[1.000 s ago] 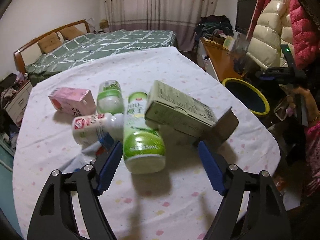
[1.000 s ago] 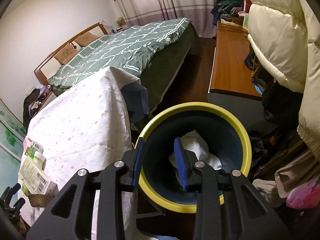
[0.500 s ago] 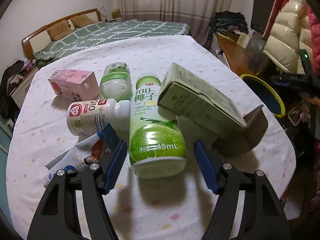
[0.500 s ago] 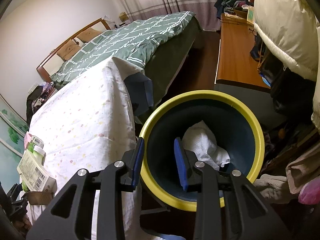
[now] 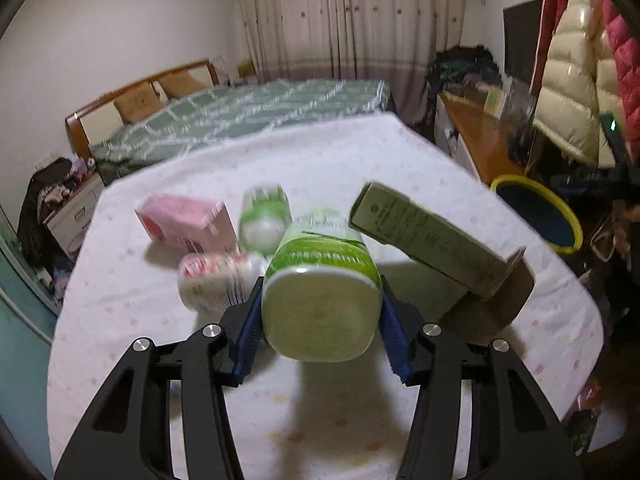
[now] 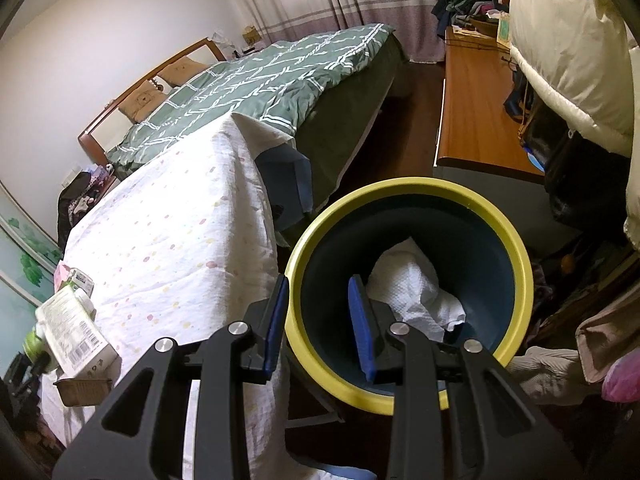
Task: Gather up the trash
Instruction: 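Grasp the green coconut water bottle with the left gripper and lift it, then carry the green bottle over the yellow bin and release it with the left gripper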
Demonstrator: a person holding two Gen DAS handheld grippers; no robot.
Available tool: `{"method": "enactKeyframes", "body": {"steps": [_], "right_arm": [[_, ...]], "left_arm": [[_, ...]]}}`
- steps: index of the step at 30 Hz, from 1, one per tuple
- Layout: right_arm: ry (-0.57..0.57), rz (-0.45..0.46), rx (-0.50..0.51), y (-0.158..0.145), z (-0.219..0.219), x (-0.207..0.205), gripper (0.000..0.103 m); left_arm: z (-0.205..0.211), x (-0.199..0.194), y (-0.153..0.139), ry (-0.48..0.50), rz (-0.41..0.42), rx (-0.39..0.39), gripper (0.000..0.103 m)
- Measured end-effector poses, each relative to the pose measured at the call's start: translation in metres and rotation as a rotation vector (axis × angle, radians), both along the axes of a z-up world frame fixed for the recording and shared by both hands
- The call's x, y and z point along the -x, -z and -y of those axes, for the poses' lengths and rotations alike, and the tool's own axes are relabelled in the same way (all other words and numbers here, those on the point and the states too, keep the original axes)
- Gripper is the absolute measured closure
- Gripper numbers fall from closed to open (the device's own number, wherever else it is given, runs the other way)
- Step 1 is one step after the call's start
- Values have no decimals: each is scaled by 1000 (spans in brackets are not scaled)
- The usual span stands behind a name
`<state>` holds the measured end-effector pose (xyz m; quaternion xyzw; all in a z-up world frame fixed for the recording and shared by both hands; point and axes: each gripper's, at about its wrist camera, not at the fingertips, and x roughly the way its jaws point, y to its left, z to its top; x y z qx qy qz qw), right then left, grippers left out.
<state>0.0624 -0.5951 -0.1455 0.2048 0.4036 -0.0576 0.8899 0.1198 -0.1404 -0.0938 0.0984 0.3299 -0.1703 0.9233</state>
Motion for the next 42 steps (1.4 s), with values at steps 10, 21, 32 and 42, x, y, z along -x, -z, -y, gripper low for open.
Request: {"method": "enactKeyframes", "body": {"steps": [10,21,32,42], "right_arm": [[-4,6,-5,-1,-2,4,73],[-5,19,9,0,-10,19,73],[-14,52,10,-5,-10,31,73],[9,66,24,-9,-5,49,73]], "left_arm": [[-8,-22,-40,2,107,75,51],[0,-62,-54,-19,93,126,51],[9,-59,-98,-4,145,133,51],[72,-43,-145,205,129,187,51]]}}
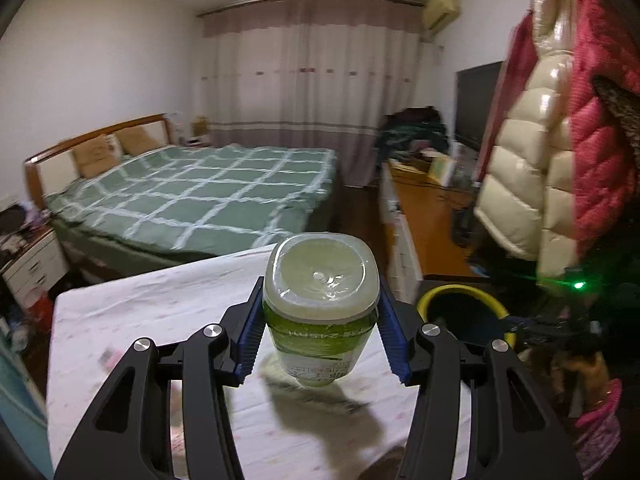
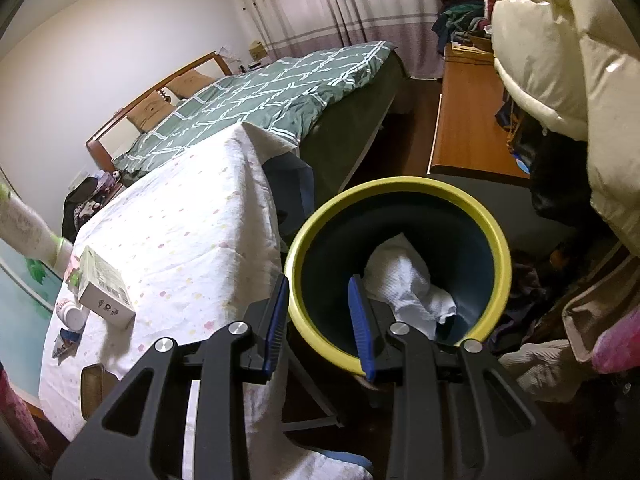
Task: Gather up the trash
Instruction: 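Carry the green bottle over the yellow bin and release it with the left gripper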
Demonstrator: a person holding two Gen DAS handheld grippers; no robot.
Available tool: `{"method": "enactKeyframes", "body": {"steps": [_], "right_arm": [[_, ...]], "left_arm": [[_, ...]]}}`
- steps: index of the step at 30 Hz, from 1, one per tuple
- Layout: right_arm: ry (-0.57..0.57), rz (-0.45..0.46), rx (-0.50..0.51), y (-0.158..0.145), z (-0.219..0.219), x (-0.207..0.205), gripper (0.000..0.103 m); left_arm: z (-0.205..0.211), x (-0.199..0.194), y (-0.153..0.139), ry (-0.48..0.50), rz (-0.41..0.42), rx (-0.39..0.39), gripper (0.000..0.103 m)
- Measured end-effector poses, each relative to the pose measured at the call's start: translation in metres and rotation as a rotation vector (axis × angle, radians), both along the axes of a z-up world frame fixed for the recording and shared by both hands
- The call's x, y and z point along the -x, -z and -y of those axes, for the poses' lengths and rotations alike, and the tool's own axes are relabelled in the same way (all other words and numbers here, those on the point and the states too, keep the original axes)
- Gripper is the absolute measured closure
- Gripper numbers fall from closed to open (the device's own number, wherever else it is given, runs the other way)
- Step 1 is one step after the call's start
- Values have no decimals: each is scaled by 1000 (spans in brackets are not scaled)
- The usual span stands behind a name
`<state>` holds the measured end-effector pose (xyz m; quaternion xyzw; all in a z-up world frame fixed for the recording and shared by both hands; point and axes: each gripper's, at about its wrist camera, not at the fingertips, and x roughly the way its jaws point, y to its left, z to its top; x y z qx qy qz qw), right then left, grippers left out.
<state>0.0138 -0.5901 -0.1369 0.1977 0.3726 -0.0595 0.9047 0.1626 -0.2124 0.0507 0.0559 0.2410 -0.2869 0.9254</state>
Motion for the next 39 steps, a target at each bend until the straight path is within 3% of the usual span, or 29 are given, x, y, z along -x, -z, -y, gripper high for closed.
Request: {"method": "enactKeyframes", "body": {"steps": [7,11,18,25,28,32,39], "right_arm": [[59,2,11,4,15,25,73],[87,-12,10,12,22,40,73],[120,-29,-26,25,39,62,73],[149,-43,-29,31,49,74,71],[154,-49,-23,32,49,75,67],[144,-48,-17,32,45,74,67],[86,-48,7,29,17,64,67]], "left_arm": [[87,1,-13,180,-7,10,51],[152,4,-2,298,-38,-8,51],[262,-2,48,431,-160,-84,51],[328,-15,108,433,-242,-176,49],[327,-19,111,390,-217,-168,29],[302,-19,91,359,-182,-127,26],[201,2,38,276,-92,-36,14]]}}
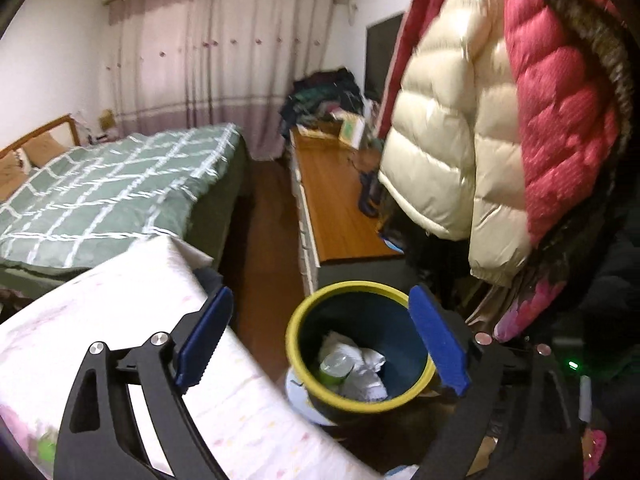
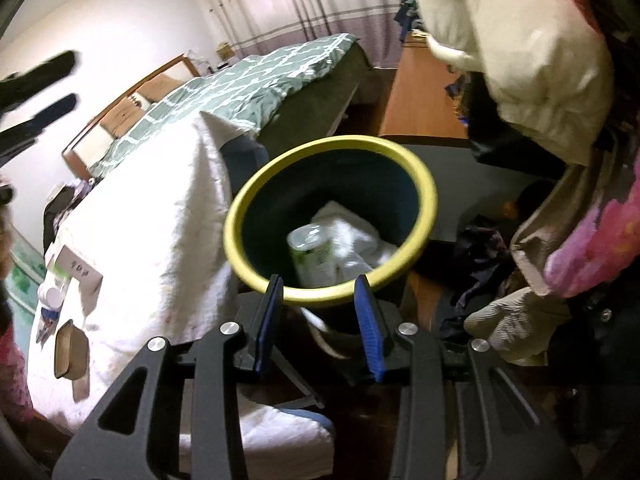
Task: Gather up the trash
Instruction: 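Carry the green bottle over the yellow bin and release it with the left gripper, then grasp the brown plastic tray on the table with the right gripper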
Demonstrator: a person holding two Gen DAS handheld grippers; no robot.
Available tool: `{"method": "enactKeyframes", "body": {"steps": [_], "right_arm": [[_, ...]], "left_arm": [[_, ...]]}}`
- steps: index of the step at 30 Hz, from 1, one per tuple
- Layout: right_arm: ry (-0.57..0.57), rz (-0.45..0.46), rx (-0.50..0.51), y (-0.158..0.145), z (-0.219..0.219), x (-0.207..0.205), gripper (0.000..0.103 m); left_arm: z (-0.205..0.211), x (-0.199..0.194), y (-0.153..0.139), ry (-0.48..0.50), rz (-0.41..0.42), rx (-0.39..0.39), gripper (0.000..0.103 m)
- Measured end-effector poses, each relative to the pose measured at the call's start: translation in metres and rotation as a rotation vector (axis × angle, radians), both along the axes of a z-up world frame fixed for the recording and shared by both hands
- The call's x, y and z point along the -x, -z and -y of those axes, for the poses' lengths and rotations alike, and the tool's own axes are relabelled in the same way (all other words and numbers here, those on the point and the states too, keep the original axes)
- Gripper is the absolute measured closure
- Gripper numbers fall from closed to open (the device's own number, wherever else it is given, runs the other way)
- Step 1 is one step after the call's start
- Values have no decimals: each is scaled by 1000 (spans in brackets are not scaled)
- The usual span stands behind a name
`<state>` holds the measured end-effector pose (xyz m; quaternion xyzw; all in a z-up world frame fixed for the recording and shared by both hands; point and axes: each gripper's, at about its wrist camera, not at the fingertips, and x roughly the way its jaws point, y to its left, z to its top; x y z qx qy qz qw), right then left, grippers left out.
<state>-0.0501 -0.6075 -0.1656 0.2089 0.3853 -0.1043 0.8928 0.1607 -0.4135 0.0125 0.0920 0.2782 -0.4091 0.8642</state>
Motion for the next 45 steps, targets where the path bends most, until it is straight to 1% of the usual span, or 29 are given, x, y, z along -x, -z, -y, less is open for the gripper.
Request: {"method": "enactKeyframes", "body": {"steps": [3,5,6,8,10,13,18,21,25,28,31,35,39,40,41,42,44,45], "right_arm": [[-28,-4,15,-1,-15,-6,67],[-53,-2,16,-3,-27,-10,67],[-72,-2,20,-5,-36,-14,67],[-98,-3,24,-7,-50,-20,67],[-138,-2,30,-10,-70,-28,67],[-204,7,39,-17,-101,-39,67],[-322,28,57,-31,-159,-58,67],[-401,47,61,-41,-198,-71,67],[-469,37,68,-44,-235,-86,67],[-482,11,86,-38,-248,-86,67],[-470,-32,95,-27,-251,-82,67],[-462,-64,83,-16,-248,-76,67],[-471,-81,86,-10,-253,-75,68],[-472,-84,85,-8,-254,-74,70],[-472,-87,84,-6,-255,-74,75],[-467,-89,80,-5,-254,-74,77],[-463,-90,77,-3,-253,-72,88],[-464,-90,75,-2,-253,-72,90]], "left_arm": [[-51,12,-14,-58,22,31,10],[-84,19,-19,-106,37,39,10],[-106,23,-22,-142,43,47,9],[-137,28,-24,-189,43,62,8],[-173,34,-26,-259,53,70,6],[-223,43,-27,-360,85,53,5],[-312,58,-29,-532,113,63,5],[-355,67,-28,-619,130,61,5],[-399,75,-20,-683,107,90,5],[-413,77,-12,-701,91,96,5],[-423,77,-4,-697,78,103,5],[-412,68,5,-685,44,115,5],[-401,66,14,-667,23,107,5],[-399,66,15,-663,21,105,5],[-397,65,15,-661,20,104,5],[-395,65,16,-659,18,104,5],[-391,65,17,-653,14,103,5],[-388,65,18,-649,13,101,5]]}}
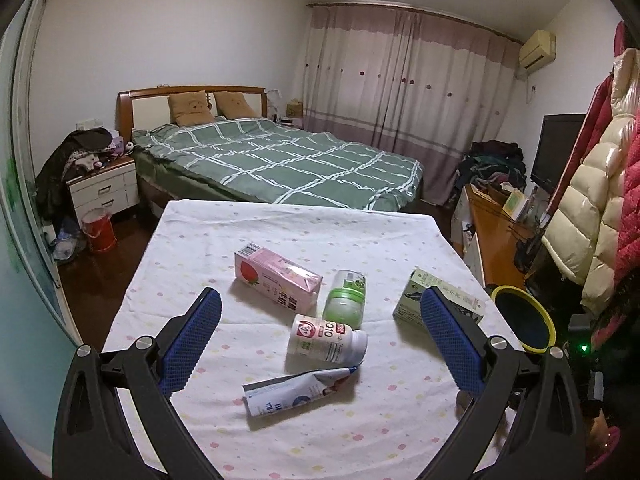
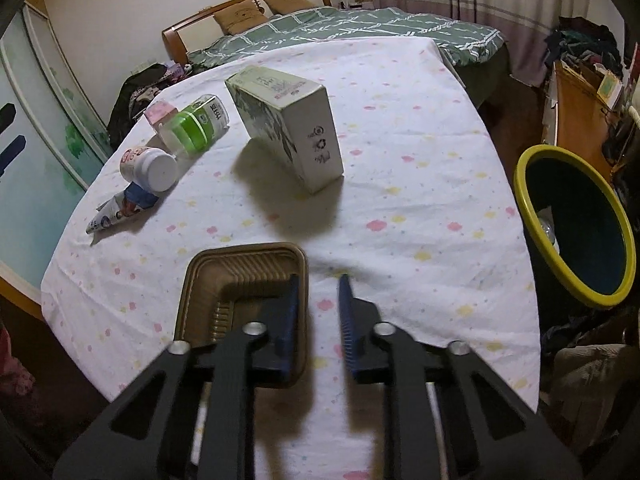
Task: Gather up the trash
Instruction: 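Grasp the brown plastic tray on the table with the right gripper, then carry the brown tray into the yellow bin and open the right gripper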
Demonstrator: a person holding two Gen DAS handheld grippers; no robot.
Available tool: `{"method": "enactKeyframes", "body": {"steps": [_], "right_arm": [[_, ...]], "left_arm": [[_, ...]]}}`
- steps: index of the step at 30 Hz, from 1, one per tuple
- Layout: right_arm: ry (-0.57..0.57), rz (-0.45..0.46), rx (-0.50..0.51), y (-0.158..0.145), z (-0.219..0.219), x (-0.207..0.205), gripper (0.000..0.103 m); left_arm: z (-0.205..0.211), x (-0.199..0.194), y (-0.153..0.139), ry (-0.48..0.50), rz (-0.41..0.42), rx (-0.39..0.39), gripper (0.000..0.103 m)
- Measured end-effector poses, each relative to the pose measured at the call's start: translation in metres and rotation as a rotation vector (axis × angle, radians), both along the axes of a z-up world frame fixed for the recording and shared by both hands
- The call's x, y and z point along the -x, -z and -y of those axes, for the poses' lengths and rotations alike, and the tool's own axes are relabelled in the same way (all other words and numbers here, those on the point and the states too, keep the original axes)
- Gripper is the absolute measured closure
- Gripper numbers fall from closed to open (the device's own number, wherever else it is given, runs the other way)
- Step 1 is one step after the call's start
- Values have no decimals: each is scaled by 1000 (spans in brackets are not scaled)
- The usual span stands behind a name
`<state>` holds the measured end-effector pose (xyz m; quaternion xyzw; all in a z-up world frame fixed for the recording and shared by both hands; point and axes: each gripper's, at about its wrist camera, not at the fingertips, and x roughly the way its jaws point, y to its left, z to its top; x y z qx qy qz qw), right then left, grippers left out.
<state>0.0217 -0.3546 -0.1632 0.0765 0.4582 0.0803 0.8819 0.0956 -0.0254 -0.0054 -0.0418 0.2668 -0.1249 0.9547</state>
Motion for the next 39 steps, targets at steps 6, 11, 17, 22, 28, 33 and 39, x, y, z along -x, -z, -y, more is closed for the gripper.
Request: {"method": "enactKeyframes", "body": {"steps": [6,11,17,22,28,33,39], "right_arm": [[1,20,-15,-4,3,4,99],[29,48,-33,-11,15,8,99],[106,68,-59,-14,44,9,99],[205,91,-68,-16,81,8,99],[341,109,-52,-16,141,4,99],[449,101,-56,-7,194,-6,99],[533,66,-49,11,239,-21,99]], "left_arm": [[10,0,2,26,-8,-8,5],[21,-2,5,49,-20,-12,5],[36,-2,8,88,-29,-24,5],[59,-4,14,138,-43,-37,5],[93,-7,24,210,-70,-60,5],[123,-10,30,265,-87,-83,5],[152,-12,35,320,-101,-108,5]]}}
